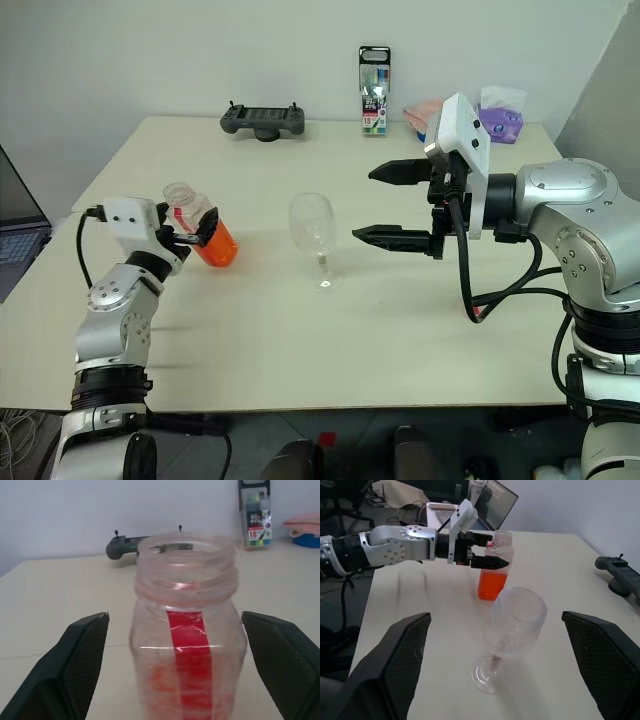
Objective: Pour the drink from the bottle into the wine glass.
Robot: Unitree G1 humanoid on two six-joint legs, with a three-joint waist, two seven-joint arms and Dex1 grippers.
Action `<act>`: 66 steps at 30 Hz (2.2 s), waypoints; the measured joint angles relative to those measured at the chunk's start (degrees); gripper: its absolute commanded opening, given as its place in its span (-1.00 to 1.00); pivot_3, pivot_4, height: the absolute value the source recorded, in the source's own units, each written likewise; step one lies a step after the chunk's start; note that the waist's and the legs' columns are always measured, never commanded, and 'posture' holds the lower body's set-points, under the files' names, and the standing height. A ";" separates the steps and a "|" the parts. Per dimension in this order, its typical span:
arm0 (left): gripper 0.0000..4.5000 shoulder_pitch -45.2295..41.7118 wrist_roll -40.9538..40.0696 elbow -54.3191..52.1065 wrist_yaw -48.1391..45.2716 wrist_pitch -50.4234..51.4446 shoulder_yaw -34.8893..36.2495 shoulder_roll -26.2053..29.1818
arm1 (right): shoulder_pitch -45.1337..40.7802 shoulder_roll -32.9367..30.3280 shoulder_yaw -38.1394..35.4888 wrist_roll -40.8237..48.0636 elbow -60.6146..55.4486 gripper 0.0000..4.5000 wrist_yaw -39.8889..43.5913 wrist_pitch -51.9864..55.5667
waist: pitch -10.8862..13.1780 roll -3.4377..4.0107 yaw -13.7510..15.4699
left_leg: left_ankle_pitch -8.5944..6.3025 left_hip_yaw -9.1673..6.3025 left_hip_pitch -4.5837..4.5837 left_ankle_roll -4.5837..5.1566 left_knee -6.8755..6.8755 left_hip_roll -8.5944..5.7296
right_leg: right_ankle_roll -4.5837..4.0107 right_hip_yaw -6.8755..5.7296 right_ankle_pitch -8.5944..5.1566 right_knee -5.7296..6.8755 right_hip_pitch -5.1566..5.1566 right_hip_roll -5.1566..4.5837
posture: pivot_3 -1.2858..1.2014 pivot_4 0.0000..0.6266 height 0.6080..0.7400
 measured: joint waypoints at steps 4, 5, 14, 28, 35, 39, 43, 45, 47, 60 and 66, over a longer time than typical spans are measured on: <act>1.00 -2.15 0.83 3.88 -1.39 -2.55 -1.05 0.00 | 0.01 -0.49 0.09 0.00 -0.05 0.99 -0.92 0.01 | 0.00 0.00 0.00 | 0.00 0.00 -0.03 0.00 0.00 0.01 | 0.00 0.00 0.00 0.02 -0.05 0.00 | 0.03 -0.52 1.00; 1.00 -2.69 1.01 4.58 -1.62 -3.02 -1.22 0.00 | 0.01 -0.57 0.09 0.01 -0.11 0.99 -1.02 0.04 | 0.00 0.00 0.01 | 0.00 0.00 -0.03 0.00 0.00 0.01 | 0.00 0.00 0.00 0.02 -0.06 0.00 | 0.03 -0.52 1.00; 0.92 -5.22 2.47 7.87 -2.37 -5.17 -1.31 0.54 | 0.63 -1.44 0.09 1.68 -1.90 1.00 -2.90 1.39 | 0.00 0.00 -0.02 | 0.00 0.00 -0.05 -0.01 0.00 0.00 | 0.00 0.01 0.00 0.02 -0.06 -0.01 | 0.03 -0.52 1.00; -0.05 -12.06 4.97 14.30 -10.54 -8.60 -5.92 4.19 | 13.67 4.01 -7.99 3.00 -11.25 1.00 -19.46 2.29 | 0.01 -0.17 0.33 | 0.01 -0.13 -0.49 -0.04 0.05 -0.02 | -0.04 -0.09 0.06 0.08 -0.38 0.00 | 0.03 -0.52 1.00; -0.05 -22.56 10.23 19.68 -20.03 -21.98 -13.18 6.08 | 27.50 7.76 -8.25 2.42 -21.73 1.00 -27.46 0.44 | 0.01 -0.17 0.65 | 0.09 -0.08 -0.80 -0.16 0.08 -0.07 | -0.25 -0.08 0.22 0.06 -0.66 -0.05 | 0.03 -0.52 1.00; -0.05 -26.80 14.51 27.45 -22.66 -32.47 -17.15 6.09 | 28.87 8.40 -7.12 3.24 -24.16 1.00 -28.83 -0.04 | 0.01 -0.17 -0.01 | 0.09 -0.11 -0.76 -0.15 0.09 -0.03 | 0.01 -0.10 0.06 0.09 -0.66 0.04 | 0.03 -0.52 1.00; -0.05 -29.97 16.72 34.10 -23.52 -40.08 -18.80 5.22 | 29.08 8.73 -7.08 5.45 -25.51 1.00 -29.69 -0.06 | 0.01 -0.17 -0.17 | 0.10 -0.13 -0.77 -0.13 0.11 -0.01 | 0.03 -0.11 0.06 0.11 -0.65 0.05 | 0.03 -0.52 1.00; -0.05 -31.55 18.18 36.51 -23.68 -43.87 -19.89 5.13 | 29.53 8.67 -7.09 6.51 -26.26 1.00 -29.75 -0.08 | 0.01 -0.17 -0.12 | 0.10 -0.13 -0.78 -0.13 0.11 -0.02 | 0.02 -0.10 0.06 0.11 -0.65 0.05 | 0.03 -0.52 1.00; -0.05 -33.01 19.42 38.60 -23.74 -47.59 -20.79 4.83 | 30.13 8.22 -7.05 6.72 -26.58 1.00 -29.83 -0.21 | 0.01 -0.17 -0.07 | 0.10 -0.11 -0.79 -0.13 0.11 -0.05 | -0.07 -0.09 0.12 0.11 -0.65 0.02 | 0.03 -0.52 1.00; -0.05 -37.29 31.21 45.50 -15.25 -62.85 -25.51 5.67 | 31.11 6.48 -6.34 6.40 -26.60 1.00 -30.93 -1.36 | 0.01 -0.17 -0.11 | 0.09 -0.12 -0.77 -0.13 0.16 -0.04 | -0.01 -0.10 0.09 0.19 -0.64 0.04 | 0.03 -0.52 1.00; -0.05 -38.80 36.24 45.80 -8.29 -66.82 -26.74 7.36 | 31.10 6.04 -5.77 6.37 -26.60 1.00 -30.97 -1.46 | 0.01 -0.17 -0.13 | 0.09 -0.11 -0.75 -0.13 0.15 -0.04 | -0.03 -0.09 0.11 0.20 -0.64 0.04 | 0.03 -0.52 1.00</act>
